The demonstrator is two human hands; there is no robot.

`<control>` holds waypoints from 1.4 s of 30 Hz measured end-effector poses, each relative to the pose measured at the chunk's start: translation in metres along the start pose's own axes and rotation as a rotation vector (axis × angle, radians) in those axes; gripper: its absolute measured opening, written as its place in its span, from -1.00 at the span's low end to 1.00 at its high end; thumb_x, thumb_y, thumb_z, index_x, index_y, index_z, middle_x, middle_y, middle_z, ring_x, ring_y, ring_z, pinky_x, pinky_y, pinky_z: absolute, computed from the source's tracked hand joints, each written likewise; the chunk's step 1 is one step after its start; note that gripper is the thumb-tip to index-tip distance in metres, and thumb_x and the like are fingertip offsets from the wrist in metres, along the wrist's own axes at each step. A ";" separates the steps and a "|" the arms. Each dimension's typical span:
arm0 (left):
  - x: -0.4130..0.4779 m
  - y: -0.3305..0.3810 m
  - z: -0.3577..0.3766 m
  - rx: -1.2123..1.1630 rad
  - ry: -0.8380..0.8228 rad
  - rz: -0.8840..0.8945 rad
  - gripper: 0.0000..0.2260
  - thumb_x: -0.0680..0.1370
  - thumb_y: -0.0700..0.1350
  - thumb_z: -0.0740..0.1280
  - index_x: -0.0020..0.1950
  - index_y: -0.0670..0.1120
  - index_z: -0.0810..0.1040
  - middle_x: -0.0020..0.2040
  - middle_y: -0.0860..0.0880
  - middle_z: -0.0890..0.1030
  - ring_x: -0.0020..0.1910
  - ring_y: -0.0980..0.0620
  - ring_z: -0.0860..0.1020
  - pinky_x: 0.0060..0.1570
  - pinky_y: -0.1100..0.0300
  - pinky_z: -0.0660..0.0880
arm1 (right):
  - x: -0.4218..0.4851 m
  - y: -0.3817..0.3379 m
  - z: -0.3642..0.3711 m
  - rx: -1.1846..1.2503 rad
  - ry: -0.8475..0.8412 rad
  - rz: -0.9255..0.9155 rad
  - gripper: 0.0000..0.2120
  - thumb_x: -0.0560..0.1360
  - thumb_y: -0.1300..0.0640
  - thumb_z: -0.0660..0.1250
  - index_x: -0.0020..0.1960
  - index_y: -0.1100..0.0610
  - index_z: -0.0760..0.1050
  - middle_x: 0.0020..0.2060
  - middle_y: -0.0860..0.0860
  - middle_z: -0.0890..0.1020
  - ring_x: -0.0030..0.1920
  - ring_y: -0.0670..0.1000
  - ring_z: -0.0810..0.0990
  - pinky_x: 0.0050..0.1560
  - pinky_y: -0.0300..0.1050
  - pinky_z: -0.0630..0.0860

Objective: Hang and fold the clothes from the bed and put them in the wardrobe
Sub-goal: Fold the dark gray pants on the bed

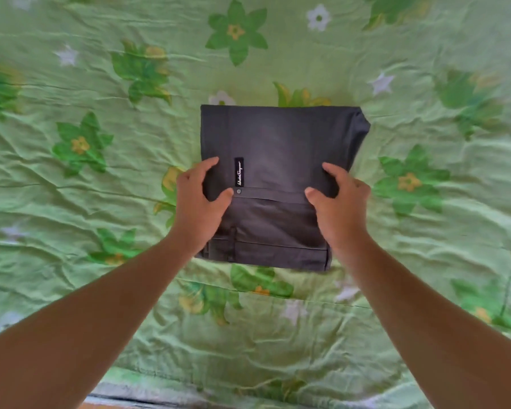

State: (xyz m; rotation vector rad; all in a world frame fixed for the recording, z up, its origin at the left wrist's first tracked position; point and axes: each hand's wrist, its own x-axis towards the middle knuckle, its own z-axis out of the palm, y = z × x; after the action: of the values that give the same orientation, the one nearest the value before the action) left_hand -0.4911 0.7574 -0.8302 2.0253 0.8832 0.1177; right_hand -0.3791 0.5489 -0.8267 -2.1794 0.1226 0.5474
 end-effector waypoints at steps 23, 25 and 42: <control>-0.068 0.305 -0.183 0.225 -0.463 0.137 -0.51 0.44 -0.16 0.53 0.31 0.08 0.46 -0.02 0.04 0.53 -0.03 -0.05 0.59 0.04 -0.01 0.58 | -0.126 -0.250 -0.251 -0.272 -0.422 -0.258 -0.66 0.50 0.29 0.36 0.18 -0.04 0.58 0.01 0.00 0.62 -0.17 0.04 0.65 -0.40 -0.24 0.49; -0.084 0.343 -0.202 0.293 -0.520 0.195 -0.55 0.45 -0.15 0.52 0.26 0.08 0.46 0.02 -0.03 0.55 -0.08 -0.06 0.59 -0.06 0.02 0.58 | -0.159 -0.275 -0.284 -0.300 -0.413 -0.234 -0.71 0.49 0.23 0.38 0.16 -0.04 0.57 0.00 0.01 0.63 -0.19 0.05 0.67 -0.37 -0.16 0.57; -0.294 0.653 -0.254 0.564 -0.711 0.724 -0.42 0.44 -0.01 0.54 0.41 0.00 0.42 0.11 0.04 0.47 0.01 0.01 0.59 -0.29 0.24 0.55 | -0.429 -0.328 -0.574 -0.139 0.020 -0.112 -0.74 0.36 0.14 0.48 0.05 0.05 0.64 -0.05 0.15 0.59 -0.15 0.12 0.50 -0.22 0.01 0.46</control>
State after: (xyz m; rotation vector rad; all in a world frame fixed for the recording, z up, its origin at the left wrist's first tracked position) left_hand -0.4562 0.5269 -0.1073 2.5506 -0.3230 -0.4786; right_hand -0.4788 0.2642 -0.0984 -2.3112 -0.0276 0.4835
